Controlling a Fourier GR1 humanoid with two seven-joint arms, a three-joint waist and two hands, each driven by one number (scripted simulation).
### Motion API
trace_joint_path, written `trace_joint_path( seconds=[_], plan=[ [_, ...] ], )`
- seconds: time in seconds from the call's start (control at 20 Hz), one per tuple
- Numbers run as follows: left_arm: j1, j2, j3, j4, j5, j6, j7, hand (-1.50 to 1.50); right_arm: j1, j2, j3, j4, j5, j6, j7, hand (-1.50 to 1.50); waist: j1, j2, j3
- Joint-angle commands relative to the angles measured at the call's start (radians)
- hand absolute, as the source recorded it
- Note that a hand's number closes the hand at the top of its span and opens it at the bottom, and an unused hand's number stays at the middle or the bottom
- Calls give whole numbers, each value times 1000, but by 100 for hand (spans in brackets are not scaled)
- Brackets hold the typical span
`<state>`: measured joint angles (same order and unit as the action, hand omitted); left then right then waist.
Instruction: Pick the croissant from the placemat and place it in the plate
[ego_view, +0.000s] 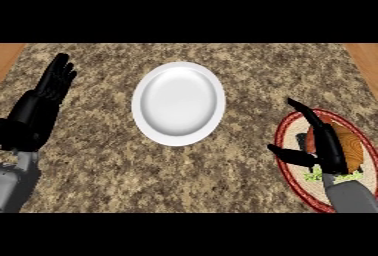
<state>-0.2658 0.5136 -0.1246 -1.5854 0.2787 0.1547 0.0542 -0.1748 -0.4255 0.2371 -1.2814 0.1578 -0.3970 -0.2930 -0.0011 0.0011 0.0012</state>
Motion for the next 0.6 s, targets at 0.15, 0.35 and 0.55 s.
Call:
trace_joint_path(
  seconds=[0.15, 0.35, 0.55],
  plan=[
    [5, 0, 38, -6, -4, -26, 11, 0, 31, -173, 2, -242, 150, 24, 276, -150, -14, -8, -4],
    [-7, -16, 12, 21, -30, -18, 1, 0, -58, -296, 37, -219, 254, 165, 574, -150, -15, -8, -8],
    [-9, -36, 6, 7, -27, -10, 3, 0, -92, -384, 93, -247, 286, 377, 807, -150, -10, -8, -9]
  ],
)
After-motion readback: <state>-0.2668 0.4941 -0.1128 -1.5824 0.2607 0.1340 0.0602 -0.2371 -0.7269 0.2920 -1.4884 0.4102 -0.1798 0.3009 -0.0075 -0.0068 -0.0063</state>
